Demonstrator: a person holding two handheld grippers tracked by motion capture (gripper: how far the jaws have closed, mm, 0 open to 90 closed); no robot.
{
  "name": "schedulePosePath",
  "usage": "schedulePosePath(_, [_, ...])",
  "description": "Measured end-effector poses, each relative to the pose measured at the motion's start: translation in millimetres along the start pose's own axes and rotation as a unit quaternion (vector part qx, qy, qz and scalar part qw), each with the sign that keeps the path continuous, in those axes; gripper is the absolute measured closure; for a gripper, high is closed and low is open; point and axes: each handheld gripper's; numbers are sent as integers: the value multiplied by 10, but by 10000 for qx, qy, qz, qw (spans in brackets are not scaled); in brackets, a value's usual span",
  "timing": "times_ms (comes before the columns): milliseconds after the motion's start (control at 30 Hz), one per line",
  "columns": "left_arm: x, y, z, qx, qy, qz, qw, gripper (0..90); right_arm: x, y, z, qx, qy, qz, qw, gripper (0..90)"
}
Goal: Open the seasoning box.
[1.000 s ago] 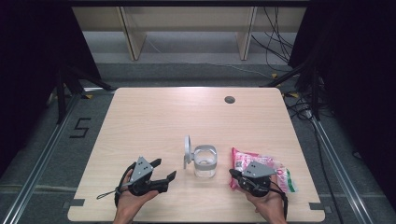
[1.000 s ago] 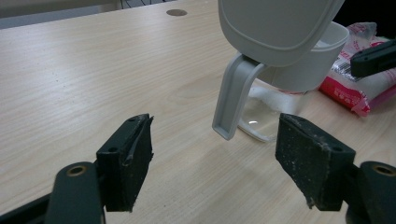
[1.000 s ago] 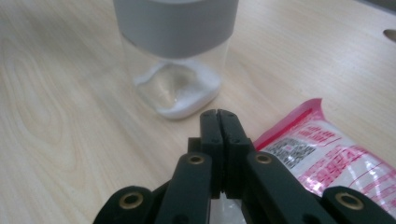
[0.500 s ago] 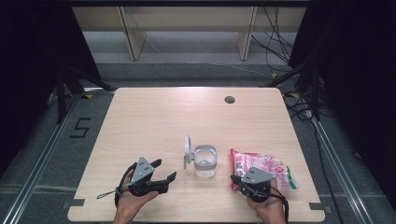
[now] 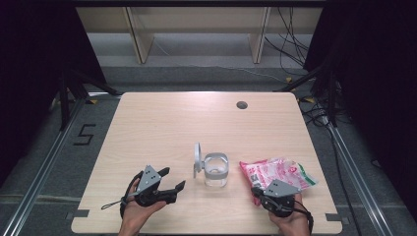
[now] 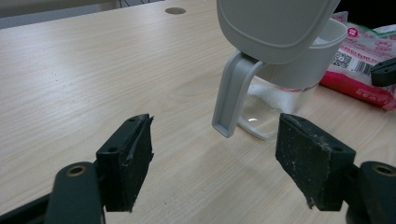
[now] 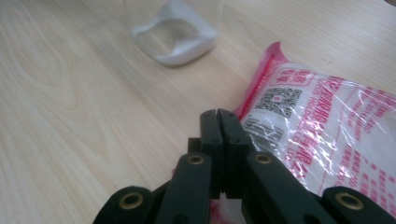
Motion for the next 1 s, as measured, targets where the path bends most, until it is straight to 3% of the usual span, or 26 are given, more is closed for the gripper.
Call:
schedulePosePath(200, [25,-6,6,29,56,47,10000,269,-51,-45,-83,4,-61,72,10000,900])
schedulePosePath(233, [18,-11,18,1,26,-33,10000,269,-55,-54,-91,47,-42,84,9999,900])
schedulePosePath(333, [15,-6,29,41,39,30,10000,269,-71,-79,-124,46,-111,61,9999,900])
schedulePosePath(367, [5,-13,36,46,12,-43,10000,269,-80,-87,-133,50,-139,49,9999,900])
schedulePosePath(400, [25,-8,35,83,0,139,9999,269,-92,-94,-144,45,-162,22,9999,900])
schedulePosePath(433, [5,-16,38,91,36,19,10000,269,-98,-101,-155,56,-179,53,9998,900])
schedulePosePath(667, [2,-24,56,51,-4,-13,10000,274,-154,-149,-227,95,-278,83,9995,900])
schedulePosePath(767, [4,-29,57,70,6,-20,10000,274,-175,-166,-258,59,-296,165,9994,900])
schedulePosePath(833, [15,-26,52,109,25,93,9999,274,-188,-172,-284,18,-268,249,9993,891])
schedulePosePath(867, [4,-31,55,111,26,-1,9999,273,-200,-176,-296,-31,-290,257,9992,882])
schedulePosePath(900, [7,-34,63,76,-3,-26,10000,273,-197,-180,-324,-106,-255,462,9986,861])
schedulePosePath(933, [5,-34,63,76,20,-31,10000,273,-222,-183,-339,-185,-167,506,9984,842])
schedulePosePath(1000, [7,-37,69,57,3,-41,10000,273,-222,-189,-397,-276,-274,744,9965,747])
Point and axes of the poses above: each handheld gripper's, and its own axes: z roughly forward along the jaws, y roughly out of its top, x roughly to its left
